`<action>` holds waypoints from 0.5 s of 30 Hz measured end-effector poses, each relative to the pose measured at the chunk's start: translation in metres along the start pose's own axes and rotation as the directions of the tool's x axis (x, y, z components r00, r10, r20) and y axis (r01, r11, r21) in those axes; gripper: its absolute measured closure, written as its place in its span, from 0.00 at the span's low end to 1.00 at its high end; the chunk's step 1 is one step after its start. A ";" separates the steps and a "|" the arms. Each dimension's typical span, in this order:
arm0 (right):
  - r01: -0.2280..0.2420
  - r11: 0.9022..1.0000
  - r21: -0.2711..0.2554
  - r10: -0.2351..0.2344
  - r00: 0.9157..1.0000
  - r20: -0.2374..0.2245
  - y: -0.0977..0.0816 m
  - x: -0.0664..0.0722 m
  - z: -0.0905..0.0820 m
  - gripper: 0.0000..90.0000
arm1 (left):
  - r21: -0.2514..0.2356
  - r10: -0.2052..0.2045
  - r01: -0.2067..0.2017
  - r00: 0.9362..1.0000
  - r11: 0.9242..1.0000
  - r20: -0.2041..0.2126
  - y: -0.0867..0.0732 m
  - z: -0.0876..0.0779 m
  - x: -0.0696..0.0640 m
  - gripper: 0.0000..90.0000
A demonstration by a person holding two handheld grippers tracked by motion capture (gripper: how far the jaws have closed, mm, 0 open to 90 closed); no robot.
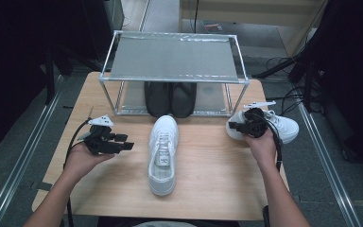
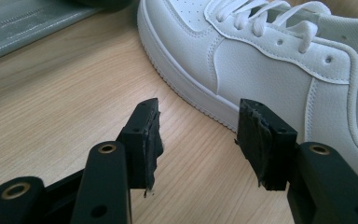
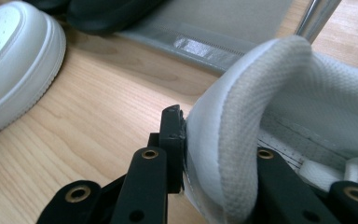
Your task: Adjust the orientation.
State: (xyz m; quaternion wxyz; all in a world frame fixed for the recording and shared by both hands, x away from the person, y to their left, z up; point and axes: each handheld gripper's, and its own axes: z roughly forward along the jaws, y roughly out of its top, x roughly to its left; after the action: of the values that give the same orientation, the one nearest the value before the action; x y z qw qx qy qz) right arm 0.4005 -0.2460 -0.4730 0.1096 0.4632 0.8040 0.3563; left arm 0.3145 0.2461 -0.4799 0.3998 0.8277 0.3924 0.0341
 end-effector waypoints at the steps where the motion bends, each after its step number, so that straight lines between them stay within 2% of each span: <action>1: 0.011 1.000 0.008 -0.011 1.000 0.007 0.000 0.002 -0.001 0.86 | -0.001 0.003 -0.003 1.000 1.000 -0.002 0.000 0.000 0.000 0.55; 4: 0.043 0.999 0.024 -0.044 0.999 0.025 -0.001 0.009 -0.003 0.85 | 0.001 0.007 -0.007 1.000 1.000 0.001 0.002 0.001 0.000 0.55; 15: 0.085 0.996 0.034 -0.086 0.995 0.053 -0.004 0.029 -0.017 0.83 | 0.008 0.017 -0.017 1.000 1.000 0.013 0.009 0.007 0.000 0.54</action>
State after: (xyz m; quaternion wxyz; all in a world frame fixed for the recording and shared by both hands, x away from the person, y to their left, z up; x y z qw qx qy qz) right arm 0.3734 -0.2311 -0.4586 0.1394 0.4397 0.8254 0.3256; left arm 0.3230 0.2384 -0.4791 0.3985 0.8328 0.3830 0.0306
